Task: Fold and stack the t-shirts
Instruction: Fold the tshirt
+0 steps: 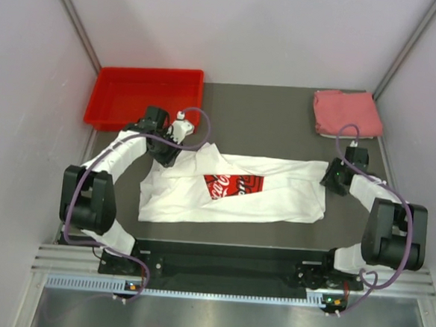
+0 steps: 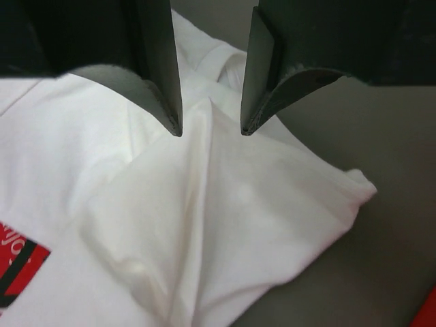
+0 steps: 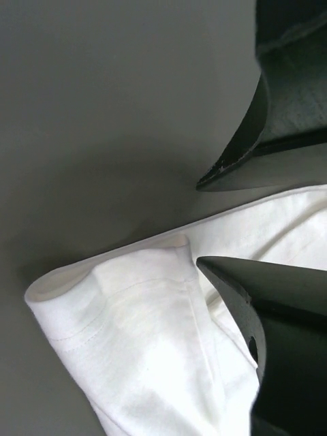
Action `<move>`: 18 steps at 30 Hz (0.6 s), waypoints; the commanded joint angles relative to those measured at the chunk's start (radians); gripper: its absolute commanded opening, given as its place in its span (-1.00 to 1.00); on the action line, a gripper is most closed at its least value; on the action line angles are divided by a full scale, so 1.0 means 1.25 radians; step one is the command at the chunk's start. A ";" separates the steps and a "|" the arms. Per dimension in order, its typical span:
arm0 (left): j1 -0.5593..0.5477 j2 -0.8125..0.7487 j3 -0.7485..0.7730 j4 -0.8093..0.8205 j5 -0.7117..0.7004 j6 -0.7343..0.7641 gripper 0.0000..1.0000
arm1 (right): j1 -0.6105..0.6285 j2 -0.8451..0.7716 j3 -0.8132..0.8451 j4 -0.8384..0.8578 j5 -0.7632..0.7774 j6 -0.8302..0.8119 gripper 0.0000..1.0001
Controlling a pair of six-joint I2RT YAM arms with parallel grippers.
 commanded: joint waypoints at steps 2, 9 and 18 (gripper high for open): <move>-0.002 0.094 0.055 0.069 0.034 -0.103 -0.11 | -0.012 -0.065 0.029 -0.018 0.030 -0.005 -0.07; -0.010 0.179 0.091 0.056 0.057 -0.108 -0.12 | -0.012 0.018 0.076 0.006 0.029 0.003 0.10; -0.010 0.138 0.055 0.051 0.035 -0.092 -0.92 | -0.012 0.092 0.078 0.046 -0.065 0.033 -0.29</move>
